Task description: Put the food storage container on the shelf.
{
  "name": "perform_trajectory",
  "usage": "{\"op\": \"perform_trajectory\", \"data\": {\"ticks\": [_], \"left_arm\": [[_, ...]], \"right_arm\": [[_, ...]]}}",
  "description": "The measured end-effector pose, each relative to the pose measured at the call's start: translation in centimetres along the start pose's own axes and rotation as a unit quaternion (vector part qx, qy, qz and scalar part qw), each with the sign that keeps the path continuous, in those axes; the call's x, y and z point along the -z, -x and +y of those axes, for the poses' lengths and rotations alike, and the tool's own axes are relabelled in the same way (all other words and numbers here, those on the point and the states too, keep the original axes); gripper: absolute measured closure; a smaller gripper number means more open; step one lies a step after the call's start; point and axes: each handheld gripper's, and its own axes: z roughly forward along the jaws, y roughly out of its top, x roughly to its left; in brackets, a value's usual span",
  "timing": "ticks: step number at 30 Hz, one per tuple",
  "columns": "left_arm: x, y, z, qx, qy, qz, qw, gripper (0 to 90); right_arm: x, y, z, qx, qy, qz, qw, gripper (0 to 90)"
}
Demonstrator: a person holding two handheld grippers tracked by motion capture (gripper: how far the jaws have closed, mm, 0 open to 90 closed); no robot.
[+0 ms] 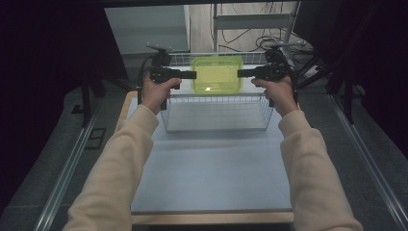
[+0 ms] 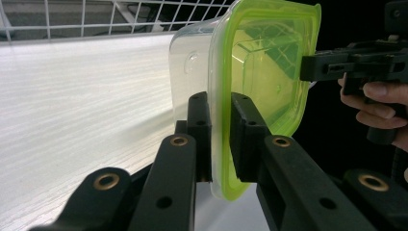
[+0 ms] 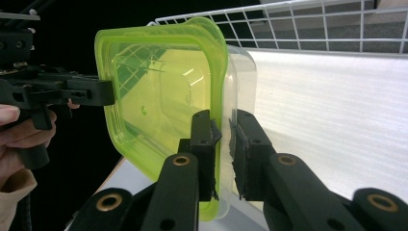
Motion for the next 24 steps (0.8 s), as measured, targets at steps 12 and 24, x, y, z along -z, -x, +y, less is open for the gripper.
{"op": "perform_trajectory", "data": {"ticks": [12, 24], "left_arm": [[-1.5, -1.2, 1.1, 0.044, 0.004, 0.002, 0.9990, 80.0], [-2.5, -2.0, 1.7, 0.055, -0.007, -0.004, 0.9984, 75.7]], "right_arm": [[-1.1, 0.9, 1.2, -0.014, -0.004, -0.020, 0.9997, 78.6], [-2.1, 1.4, 1.7, -0.023, -0.008, -0.032, 0.9992, 73.1]]}}
